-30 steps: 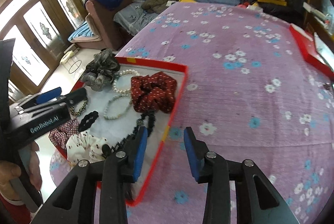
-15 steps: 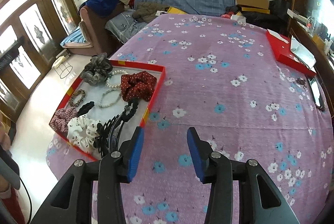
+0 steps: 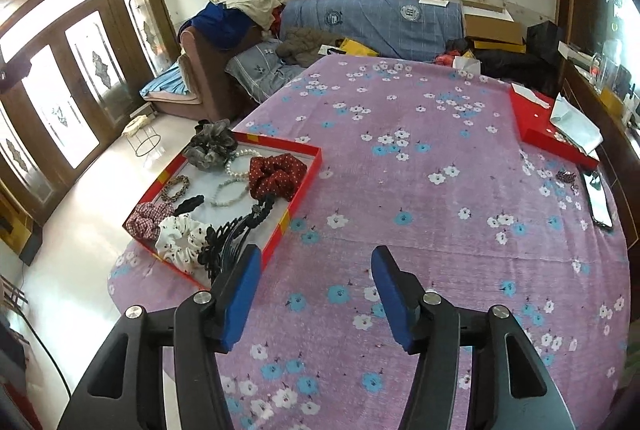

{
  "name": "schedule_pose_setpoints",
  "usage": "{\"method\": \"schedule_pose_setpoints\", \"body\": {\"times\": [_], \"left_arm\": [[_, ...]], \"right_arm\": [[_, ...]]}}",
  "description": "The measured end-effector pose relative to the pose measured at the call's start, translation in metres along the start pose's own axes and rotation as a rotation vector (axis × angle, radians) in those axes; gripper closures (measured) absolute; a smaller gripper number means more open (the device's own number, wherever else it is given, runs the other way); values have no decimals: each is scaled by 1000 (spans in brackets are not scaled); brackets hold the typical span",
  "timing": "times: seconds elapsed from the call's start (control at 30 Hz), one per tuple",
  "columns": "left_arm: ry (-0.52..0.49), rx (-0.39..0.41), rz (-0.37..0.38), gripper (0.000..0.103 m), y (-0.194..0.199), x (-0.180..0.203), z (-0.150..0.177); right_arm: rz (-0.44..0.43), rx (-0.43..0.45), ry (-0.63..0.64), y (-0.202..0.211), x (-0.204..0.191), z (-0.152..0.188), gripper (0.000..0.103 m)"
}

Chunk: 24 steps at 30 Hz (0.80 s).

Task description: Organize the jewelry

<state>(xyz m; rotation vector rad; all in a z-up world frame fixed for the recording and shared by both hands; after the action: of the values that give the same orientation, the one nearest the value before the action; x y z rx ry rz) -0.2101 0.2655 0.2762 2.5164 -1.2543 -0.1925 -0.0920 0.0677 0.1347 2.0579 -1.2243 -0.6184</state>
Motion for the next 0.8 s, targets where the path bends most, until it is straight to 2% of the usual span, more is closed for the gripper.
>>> {"method": "schedule_pose_setpoints", "body": {"times": [0.27,0.53,0.8], "left_arm": [[-66,-181,26,0,10,13,49],[-44,-342,43,0,-2,14,88],[-82,-444,21,0,-18,14,117]], "right_arm": [[-25,-48,10,-6,4,19,37],[-23,-98,53,-19,-6,31,37],[-18,-119,85,-31,-18,34,35]]}}
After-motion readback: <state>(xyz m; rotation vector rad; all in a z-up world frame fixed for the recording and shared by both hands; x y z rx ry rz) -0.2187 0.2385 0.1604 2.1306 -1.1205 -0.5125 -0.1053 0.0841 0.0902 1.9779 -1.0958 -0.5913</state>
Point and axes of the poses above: each gripper's, at about its wrist camera, not at the fingertips, and y roughly against the way its jaws point, x to its right, z to its underside, the point moved 3 cm from there along -y, roughly the way its jaws point, and after that the axes turned 8 degrees about z, right-handed, at the moved point
